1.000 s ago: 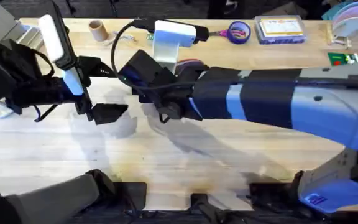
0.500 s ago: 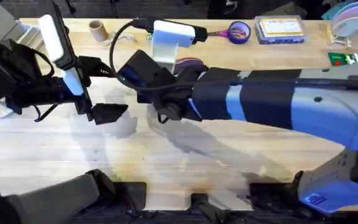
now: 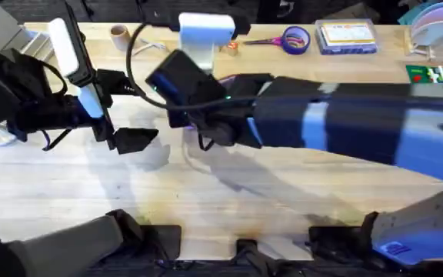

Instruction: Unzip the bag, pick up the pens from the table one at a time and place them inside, then zip the bag closed.

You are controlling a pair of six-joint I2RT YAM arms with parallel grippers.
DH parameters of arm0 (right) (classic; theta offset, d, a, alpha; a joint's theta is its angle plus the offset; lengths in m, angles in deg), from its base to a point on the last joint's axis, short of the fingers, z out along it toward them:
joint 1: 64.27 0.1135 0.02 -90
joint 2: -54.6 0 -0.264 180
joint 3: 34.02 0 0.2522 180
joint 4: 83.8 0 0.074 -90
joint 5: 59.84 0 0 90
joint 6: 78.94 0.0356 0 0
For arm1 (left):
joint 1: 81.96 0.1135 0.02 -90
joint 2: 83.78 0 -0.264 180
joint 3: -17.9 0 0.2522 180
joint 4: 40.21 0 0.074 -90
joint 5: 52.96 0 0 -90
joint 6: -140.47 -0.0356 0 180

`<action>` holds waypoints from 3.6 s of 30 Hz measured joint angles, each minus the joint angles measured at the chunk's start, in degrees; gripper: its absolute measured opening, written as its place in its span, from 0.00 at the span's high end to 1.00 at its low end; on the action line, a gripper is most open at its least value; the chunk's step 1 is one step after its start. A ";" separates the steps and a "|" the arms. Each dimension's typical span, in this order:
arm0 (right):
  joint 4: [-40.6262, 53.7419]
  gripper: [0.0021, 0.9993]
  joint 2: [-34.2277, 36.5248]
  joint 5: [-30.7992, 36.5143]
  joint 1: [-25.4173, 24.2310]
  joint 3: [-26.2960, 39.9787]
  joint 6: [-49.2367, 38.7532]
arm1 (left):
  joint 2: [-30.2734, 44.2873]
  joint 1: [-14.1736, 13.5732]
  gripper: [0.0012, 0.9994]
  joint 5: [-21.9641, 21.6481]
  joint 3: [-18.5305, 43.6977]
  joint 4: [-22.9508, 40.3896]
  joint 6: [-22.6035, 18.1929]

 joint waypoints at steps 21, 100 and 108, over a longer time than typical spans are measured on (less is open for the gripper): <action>5.15 0.97 -4.93 -2.48 -0.26 -0.04 -2.48 | 1.38 0.00 0.01 3.93 0.00 0.68 0.00; 11.86 0.97 -4.93 -18.09 -34.29 -0.09 -2.67 | 21.53 -16.74 0.96 18.56 0.11 -18.08 4.83; 14.11 0.97 -4.78 -19.14 -35.79 -0.13 -3.32 | 21.53 -16.74 0.96 18.64 0.11 -18.03 4.81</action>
